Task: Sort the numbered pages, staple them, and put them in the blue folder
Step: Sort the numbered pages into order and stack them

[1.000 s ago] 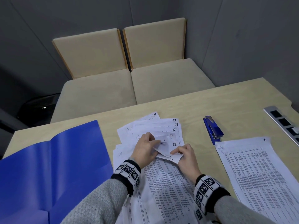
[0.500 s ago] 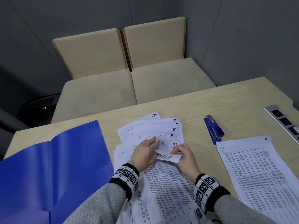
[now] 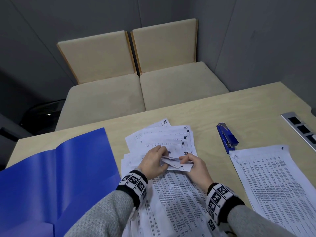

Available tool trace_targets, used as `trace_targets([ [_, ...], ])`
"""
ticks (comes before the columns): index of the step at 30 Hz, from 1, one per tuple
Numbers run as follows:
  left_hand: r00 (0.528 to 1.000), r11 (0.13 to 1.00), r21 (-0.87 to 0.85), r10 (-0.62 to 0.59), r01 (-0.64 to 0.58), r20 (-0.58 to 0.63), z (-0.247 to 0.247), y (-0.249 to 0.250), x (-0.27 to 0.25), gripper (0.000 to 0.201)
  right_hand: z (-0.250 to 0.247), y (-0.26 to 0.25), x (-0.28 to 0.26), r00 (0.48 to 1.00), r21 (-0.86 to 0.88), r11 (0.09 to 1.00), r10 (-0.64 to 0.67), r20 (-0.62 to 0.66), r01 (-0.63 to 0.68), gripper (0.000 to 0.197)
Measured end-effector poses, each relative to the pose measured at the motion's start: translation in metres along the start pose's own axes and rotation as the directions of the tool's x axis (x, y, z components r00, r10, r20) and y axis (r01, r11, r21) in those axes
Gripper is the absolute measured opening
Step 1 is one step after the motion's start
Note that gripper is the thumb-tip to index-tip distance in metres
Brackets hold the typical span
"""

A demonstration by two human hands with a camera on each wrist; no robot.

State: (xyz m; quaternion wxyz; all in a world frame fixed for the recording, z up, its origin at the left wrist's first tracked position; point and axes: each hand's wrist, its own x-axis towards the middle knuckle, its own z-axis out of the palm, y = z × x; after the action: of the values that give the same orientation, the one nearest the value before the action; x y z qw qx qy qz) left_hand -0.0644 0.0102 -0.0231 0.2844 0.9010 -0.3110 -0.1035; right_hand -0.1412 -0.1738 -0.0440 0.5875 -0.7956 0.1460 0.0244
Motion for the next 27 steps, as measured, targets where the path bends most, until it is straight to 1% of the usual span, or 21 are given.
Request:
trace_targets([
  [2, 0.999, 0.999, -0.021, -0.030, 0.030, 0.016, 0.001, -0.001, 0.002, 0.044, 0.000, -0.001, -0.001, 1.000, -0.019, 1.000, -0.007, -0.003, 0.007, 0.022],
  [4, 0.997, 0.998, 0.008, -0.057, 0.056, 0.051, 0.001, -0.002, 0.004, 0.061, 0.000, 0.000, -0.001, 1.000, -0.035, 0.999, -0.005, -0.005, 0.004, 0.022],
  [6, 0.996, 0.997, 0.058, -0.053, 0.049, 0.069, 0.001, -0.003, 0.005, 0.069, 0.000, -0.001, -0.001, 1.000, -0.035, 0.999, -0.004, -0.005, 0.003, 0.021],
  [11, 0.997, 0.991, 0.132, -0.027, 0.018, 0.068, 0.003, -0.005, 0.003, 0.072, -0.001, -0.004, 0.002, 1.000, -0.034, 0.999, -0.017, -0.001, 0.017, 0.017],
  [14, 0.996, 0.983, 0.181, -0.039, 0.023, 0.084, 0.004, -0.006, 0.000, 0.074, 0.000, -0.002, 0.003, 1.000, -0.036, 0.999, -0.013, 0.004, 0.013, 0.016],
  [19, 0.999, 0.983, 0.179, -0.046, 0.043, 0.014, 0.005, -0.010, 0.000, 0.068, 0.001, -0.006, 0.001, 1.000, -0.031, 0.999, -0.025, 0.007, 0.025, 0.018],
  [22, 0.992, 0.980, 0.174, -0.108, 0.096, 0.061, 0.004, -0.011, 0.003, 0.076, 0.002, -0.008, 0.000, 0.999, -0.017, 0.999, -0.043, 0.010, 0.043, 0.020],
  [24, 0.988, 0.975, 0.192, -0.132, 0.115, 0.082, 0.003, -0.013, 0.005, 0.081, 0.002, -0.007, 0.001, 0.999, -0.006, 0.999, -0.034, 0.009, 0.034, 0.025],
  [27, 0.995, 0.983, 0.164, -0.089, 0.081, 0.044, 0.001, -0.013, 0.004, 0.081, 0.002, -0.007, 0.001, 1.000, 0.010, 1.000, -0.002, 0.023, 0.001, 0.029],
])
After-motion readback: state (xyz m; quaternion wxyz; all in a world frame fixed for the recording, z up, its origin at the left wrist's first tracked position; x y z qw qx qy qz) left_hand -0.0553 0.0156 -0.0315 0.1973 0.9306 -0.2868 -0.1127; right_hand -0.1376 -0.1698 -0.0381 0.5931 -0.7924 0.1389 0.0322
